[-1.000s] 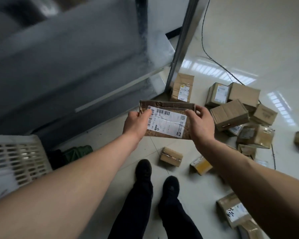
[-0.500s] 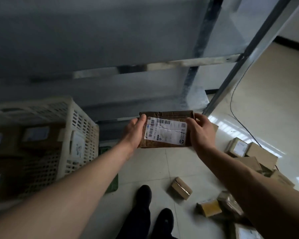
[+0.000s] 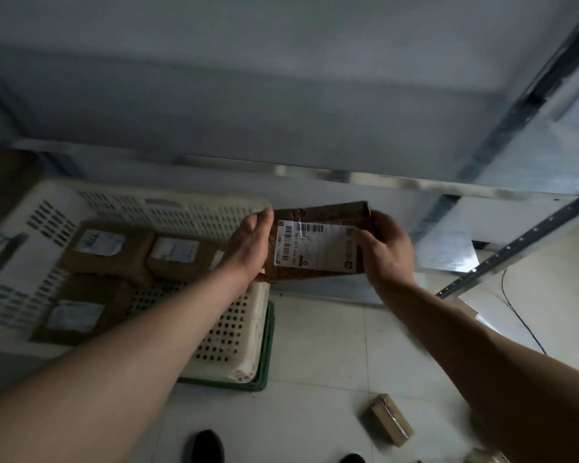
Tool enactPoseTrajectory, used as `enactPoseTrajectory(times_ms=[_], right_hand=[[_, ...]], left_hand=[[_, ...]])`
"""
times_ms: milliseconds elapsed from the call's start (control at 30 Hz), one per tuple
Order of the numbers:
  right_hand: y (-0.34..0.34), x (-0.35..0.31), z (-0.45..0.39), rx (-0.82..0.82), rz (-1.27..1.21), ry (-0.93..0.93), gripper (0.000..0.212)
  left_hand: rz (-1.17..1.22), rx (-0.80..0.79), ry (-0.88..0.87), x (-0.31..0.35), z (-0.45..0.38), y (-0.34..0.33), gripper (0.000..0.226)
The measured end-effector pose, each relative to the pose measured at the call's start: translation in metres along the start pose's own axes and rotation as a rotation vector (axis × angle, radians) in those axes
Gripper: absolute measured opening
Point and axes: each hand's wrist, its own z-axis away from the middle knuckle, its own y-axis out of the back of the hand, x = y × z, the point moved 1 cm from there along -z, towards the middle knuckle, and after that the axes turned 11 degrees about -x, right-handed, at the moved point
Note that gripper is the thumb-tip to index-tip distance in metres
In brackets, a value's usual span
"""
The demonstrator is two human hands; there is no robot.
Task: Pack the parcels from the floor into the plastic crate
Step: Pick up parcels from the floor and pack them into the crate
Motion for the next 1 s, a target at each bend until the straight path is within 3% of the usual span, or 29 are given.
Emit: enactPoseTrajectory(times_ms=[167,367,500,667,833,1000], right_hand=[[-0.107,-0.028,-0.006,-0.074,0.065,0.054,0.036],[-0.197,-0.029,-0.011,-0.165,0.056,0.014,0.054],[-0.230,-0.020,-0.018,-0.268,0.062,-0.038,0.052],[-0.267,-0.015,-0.035,-0.401,0.054,-0.089,0.049],[-0.301,-0.002,-0.051,-0.460,0.187,-0.123,0.056],[-0.331,0.017,-0.055,-0.452,0.305,-0.205,0.058]], left_hand=[[0.020,0.047,0.101,-0.031,0.000,0.101,0.064],[0.000,0.076,0.171,-0.069,-0.002,0.174,0.087],[0.019,0.030,0.287,-0.100,-0.007,0.202,0.086],[0.185,0.040,0.478,-0.132,-0.010,0.220,0.049],[0.207,0.040,0.626,-0.165,-0.018,0.235,0.057],[0.040,0.003,0.729,-0.200,-0.024,0.249,0.072]])
